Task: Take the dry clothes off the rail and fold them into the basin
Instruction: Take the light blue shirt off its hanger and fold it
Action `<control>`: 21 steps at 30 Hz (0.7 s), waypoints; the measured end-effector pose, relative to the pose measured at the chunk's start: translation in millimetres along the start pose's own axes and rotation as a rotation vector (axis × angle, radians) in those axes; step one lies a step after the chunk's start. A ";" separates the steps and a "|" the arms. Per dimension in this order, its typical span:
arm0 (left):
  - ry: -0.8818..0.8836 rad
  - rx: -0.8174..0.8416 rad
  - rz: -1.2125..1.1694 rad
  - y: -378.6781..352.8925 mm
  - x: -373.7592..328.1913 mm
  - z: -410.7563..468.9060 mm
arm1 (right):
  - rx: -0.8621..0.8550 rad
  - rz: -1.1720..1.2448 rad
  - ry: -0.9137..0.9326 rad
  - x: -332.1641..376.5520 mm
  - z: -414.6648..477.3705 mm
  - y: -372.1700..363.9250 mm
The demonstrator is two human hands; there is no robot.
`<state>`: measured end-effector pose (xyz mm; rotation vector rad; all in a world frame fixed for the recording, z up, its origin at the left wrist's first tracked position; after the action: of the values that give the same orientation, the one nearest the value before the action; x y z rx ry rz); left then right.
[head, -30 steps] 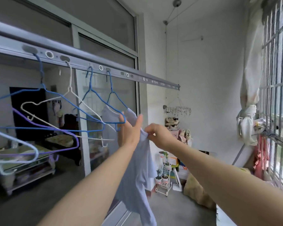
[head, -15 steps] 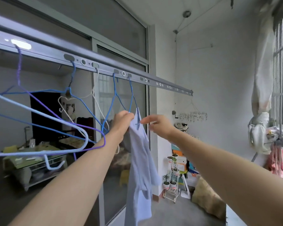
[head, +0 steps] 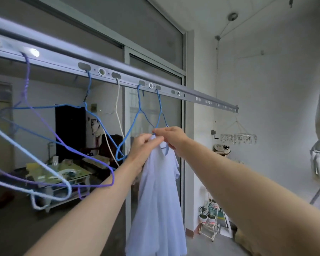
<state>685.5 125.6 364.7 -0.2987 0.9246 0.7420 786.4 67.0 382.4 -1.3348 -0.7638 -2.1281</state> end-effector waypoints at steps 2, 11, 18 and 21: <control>-0.107 -0.119 0.120 12.6 -6.9 -1.8 | -0.023 0.020 -0.062 -5.2 1.9 -3.9; -0.303 -0.182 0.526 32.4 18.3 -24.1 | -0.135 0.123 -0.092 -12.2 14.3 -11.1; -0.232 -0.105 0.570 23.5 56.5 -21.5 | -0.078 0.368 -0.113 -30.5 -4.4 -2.5; -0.181 -0.029 0.666 2.1 67.4 -19.0 | -0.114 0.265 -0.129 -53.4 -24.1 19.7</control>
<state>698.0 147.3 299.3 0.0648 0.8414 1.3707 805.2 42.9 328.6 -1.5514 -0.4884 -1.9146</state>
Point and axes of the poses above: each hand's wrist, its own z-axis towards the middle knuckle, its own y-axis out of the back of the hand, x = y × z, the point moved 10 cm from there along z, towards the middle knuckle
